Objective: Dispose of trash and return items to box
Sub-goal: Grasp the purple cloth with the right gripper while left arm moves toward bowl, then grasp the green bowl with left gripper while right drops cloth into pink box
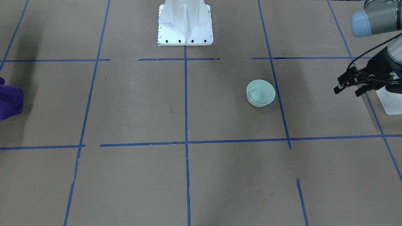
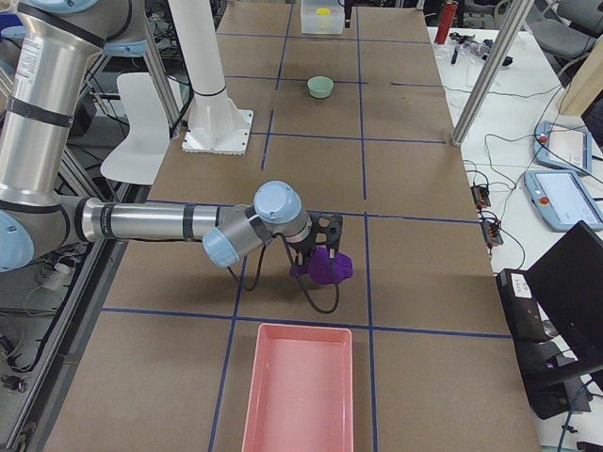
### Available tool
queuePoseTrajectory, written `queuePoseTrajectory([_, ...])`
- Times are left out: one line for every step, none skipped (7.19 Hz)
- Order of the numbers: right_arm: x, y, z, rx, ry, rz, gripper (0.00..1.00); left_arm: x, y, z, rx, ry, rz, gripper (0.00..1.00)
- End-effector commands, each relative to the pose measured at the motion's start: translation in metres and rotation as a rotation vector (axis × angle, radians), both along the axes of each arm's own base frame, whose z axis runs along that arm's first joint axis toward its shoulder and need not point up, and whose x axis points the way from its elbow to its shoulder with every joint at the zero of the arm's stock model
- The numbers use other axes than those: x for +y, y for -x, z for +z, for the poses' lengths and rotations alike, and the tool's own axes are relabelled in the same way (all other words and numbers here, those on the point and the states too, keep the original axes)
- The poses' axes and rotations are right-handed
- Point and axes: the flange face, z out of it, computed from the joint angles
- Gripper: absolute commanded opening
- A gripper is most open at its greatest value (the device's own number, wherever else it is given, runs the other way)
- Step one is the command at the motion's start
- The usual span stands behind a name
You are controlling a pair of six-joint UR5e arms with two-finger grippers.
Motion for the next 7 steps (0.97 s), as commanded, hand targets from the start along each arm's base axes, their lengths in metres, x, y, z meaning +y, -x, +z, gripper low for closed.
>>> queuePoseTrajectory([0.005,-0.102,0.014,0.094,-0.042,0.061,0.00,0.004,-0.054,-0.027,0.009,0.047,-0.020,0.90])
queuePoseTrajectory([0.010,-0.148,0.021,0.164,-0.046,0.034,0.00,0.002,-0.062,-0.037,0.020,0.048,-0.018,0.90])
queuePoseTrajectory([0.006,-0.190,0.024,0.302,-0.058,-0.019,0.00,0.006,-0.072,-0.042,0.026,0.061,-0.012,0.90])
queuePoseTrajectory([-0.012,-0.222,0.039,0.369,-0.075,-0.074,0.00,0.004,-0.073,-0.046,0.029,0.060,-0.016,0.90])
queuePoseTrajectory([-0.007,-0.223,0.091,0.339,-0.035,-0.128,0.00,0.006,-0.081,-0.044,0.029,0.059,-0.003,0.90])
queuePoseTrajectory([0.005,-0.217,0.131,0.307,0.019,-0.159,0.00,0.012,-0.094,-0.046,0.042,0.080,0.001,0.90])
queuePoseTrajectory([0.010,-0.213,0.160,0.284,0.045,-0.190,0.00,0.020,-0.109,-0.049,0.045,0.092,-0.015,0.90])
